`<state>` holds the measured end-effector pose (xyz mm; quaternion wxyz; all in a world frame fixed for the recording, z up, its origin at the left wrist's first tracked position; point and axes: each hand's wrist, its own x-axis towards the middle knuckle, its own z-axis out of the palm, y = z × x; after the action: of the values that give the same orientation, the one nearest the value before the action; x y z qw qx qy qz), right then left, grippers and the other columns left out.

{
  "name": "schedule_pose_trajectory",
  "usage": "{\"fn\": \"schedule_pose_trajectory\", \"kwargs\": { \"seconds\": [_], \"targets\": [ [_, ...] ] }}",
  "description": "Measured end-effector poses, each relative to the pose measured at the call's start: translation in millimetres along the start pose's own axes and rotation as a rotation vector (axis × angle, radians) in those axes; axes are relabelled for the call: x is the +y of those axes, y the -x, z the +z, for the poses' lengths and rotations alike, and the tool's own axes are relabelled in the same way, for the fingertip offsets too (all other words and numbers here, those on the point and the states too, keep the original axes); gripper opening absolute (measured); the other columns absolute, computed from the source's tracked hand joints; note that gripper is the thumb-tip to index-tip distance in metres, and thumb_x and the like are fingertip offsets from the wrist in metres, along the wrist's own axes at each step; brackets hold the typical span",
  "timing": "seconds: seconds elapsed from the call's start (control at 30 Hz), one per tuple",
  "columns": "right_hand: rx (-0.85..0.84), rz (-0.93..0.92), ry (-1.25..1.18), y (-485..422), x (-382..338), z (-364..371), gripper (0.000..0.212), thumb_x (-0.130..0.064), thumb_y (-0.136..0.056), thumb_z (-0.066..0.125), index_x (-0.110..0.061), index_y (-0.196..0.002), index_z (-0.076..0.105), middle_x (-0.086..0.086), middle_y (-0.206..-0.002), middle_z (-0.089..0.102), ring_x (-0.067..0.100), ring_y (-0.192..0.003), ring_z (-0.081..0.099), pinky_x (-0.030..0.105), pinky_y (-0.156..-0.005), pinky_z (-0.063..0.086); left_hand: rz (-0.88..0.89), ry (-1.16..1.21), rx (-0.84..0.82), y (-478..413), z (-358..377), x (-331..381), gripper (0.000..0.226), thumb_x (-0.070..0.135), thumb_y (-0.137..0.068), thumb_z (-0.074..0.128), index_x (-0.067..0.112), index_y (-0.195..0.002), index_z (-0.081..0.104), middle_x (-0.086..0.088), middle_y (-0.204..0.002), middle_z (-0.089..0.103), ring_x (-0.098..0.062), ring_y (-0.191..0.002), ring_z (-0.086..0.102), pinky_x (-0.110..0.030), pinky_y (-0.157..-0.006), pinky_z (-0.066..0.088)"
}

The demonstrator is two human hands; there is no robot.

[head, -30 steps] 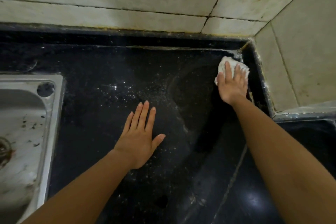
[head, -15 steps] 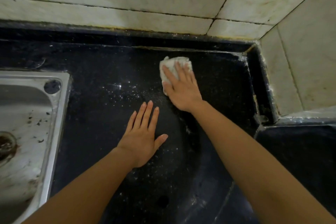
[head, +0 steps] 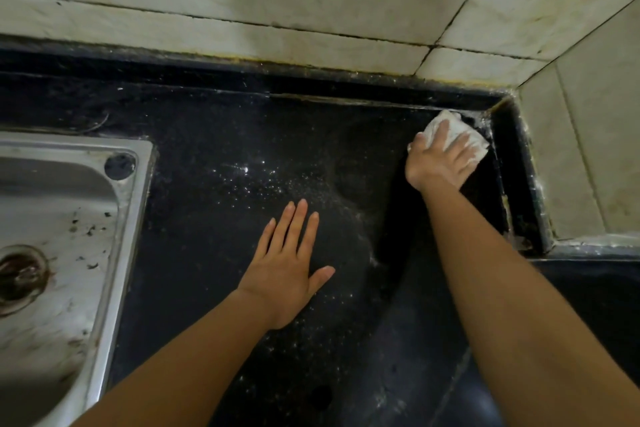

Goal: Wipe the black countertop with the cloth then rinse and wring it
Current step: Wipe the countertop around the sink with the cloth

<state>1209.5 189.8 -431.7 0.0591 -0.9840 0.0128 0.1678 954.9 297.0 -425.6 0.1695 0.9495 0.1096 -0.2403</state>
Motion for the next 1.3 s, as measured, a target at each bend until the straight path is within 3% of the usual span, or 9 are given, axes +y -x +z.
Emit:
{"fn": "schedule_pose_trajectory", "kwargs": {
  "seconds": [0.07,0.17,0.3,0.43,0.53,0.63,0.87,1.07,1.3],
  "targets": [
    [0.005,-0.032,0.026,15,-31,12,0.06,-0.05,-0.101,0.012,-0.029,-0.152,-0.011,0.013,-0.159,-0.016,0.035,-0.146,-0.015,0.049,-0.117,-0.011,-0.002,-0.007,0.002,0,1,0,0.075,0.062,-0.084,-0.004,0.017,-0.127,-0.045,-0.002,-0.134,-0.053,-0.019,-0.128,-0.045,-0.035,-0.106,-0.025],
    [0.017,-0.299,0.062,50,-66,33,0.061,-0.048,-0.101,0.019,-0.03,-0.151,-0.012,0.015,-0.159,-0.016,0.036,-0.145,-0.014,0.052,-0.117,-0.008,-0.01,-0.02,0.006,0,2,0,0.076,0.062,-0.084,-0.003,0.017,-0.131,-0.042,-0.003,-0.136,-0.051,-0.019,-0.13,-0.043,-0.035,-0.107,-0.024],
    [-0.229,-0.663,0.05,95,-97,44,0.06,-0.045,-0.102,0.019,-0.033,-0.15,-0.014,0.01,-0.156,-0.028,0.031,-0.142,-0.028,0.044,-0.113,-0.019,-0.012,-0.014,0.012,-1,2,0,0.077,0.063,-0.085,-0.001,0.016,-0.135,-0.035,-0.004,-0.141,-0.045,-0.019,-0.132,-0.04,-0.036,-0.109,-0.022],
    [-0.324,-0.829,0.149,96,-91,35,0.056,-0.044,-0.102,0.019,-0.039,-0.151,-0.008,0.001,-0.157,-0.026,0.022,-0.142,-0.029,0.039,-0.113,-0.019,-0.002,-0.009,0.019,-2,5,-1,0.084,0.068,-0.074,-0.016,0.015,-0.136,-0.035,-0.004,-0.14,-0.044,-0.018,-0.131,-0.04,-0.036,-0.108,-0.022],
    [-0.267,-0.783,0.227,73,-62,25,0.055,-0.046,-0.102,0.017,-0.039,-0.151,-0.006,0.0,-0.159,-0.019,0.023,-0.145,-0.021,0.041,-0.117,-0.012,-0.003,-0.013,0.03,0,5,-1,0.079,0.065,-0.084,-0.007,0.015,-0.139,-0.033,-0.005,-0.143,-0.044,-0.019,-0.133,-0.039,-0.036,-0.109,-0.021],
    [-0.195,-0.547,0.212,53,-16,13,0.056,-0.049,-0.101,0.016,-0.037,-0.151,-0.006,0.005,-0.16,-0.017,0.026,-0.147,-0.017,0.04,-0.118,-0.011,0.003,-0.014,0.024,1,3,-1,0.077,0.061,-0.093,0.007,0.014,-0.139,-0.033,-0.005,-0.143,-0.044,-0.019,-0.134,-0.038,-0.035,-0.108,-0.021],
    [-0.197,-0.266,0.128,88,67,12,0.059,-0.053,-0.1,0.011,-0.036,-0.15,-0.015,0.005,-0.157,-0.028,0.023,-0.143,-0.028,0.039,-0.116,-0.017,0.041,0.019,0.057,1,8,-4,0.078,0.06,-0.094,0.012,0.014,-0.141,-0.029,-0.008,-0.148,-0.039,-0.02,-0.135,-0.037,-0.036,-0.11,-0.021],
    [-0.21,-0.458,0.127,175,70,42,0.058,-0.052,-0.1,0.014,-0.039,-0.148,-0.017,0.006,-0.156,-0.028,0.024,-0.141,-0.031,0.038,-0.113,-0.022,0.159,0.11,0.132,24,9,-21,0.07,0.053,-0.097,0.018,0.018,-0.149,-0.013,0.0,-0.155,-0.026,-0.013,-0.138,-0.032,-0.033,-0.113,-0.017],
    [-0.202,-0.79,0.301,246,87,64,0.058,-0.058,-0.094,0.004,-0.04,-0.144,-0.019,0.006,-0.158,-0.021,0.023,-0.139,-0.033,0.033,-0.111,-0.025,0.011,0.043,0.4,72,23,-83,0.069,0.052,-0.096,0.009,0.009,-0.15,0.003,-0.005,-0.159,-0.001,-0.013,-0.143,-0.014,-0.034,-0.116,-0.006]
  ]
}}
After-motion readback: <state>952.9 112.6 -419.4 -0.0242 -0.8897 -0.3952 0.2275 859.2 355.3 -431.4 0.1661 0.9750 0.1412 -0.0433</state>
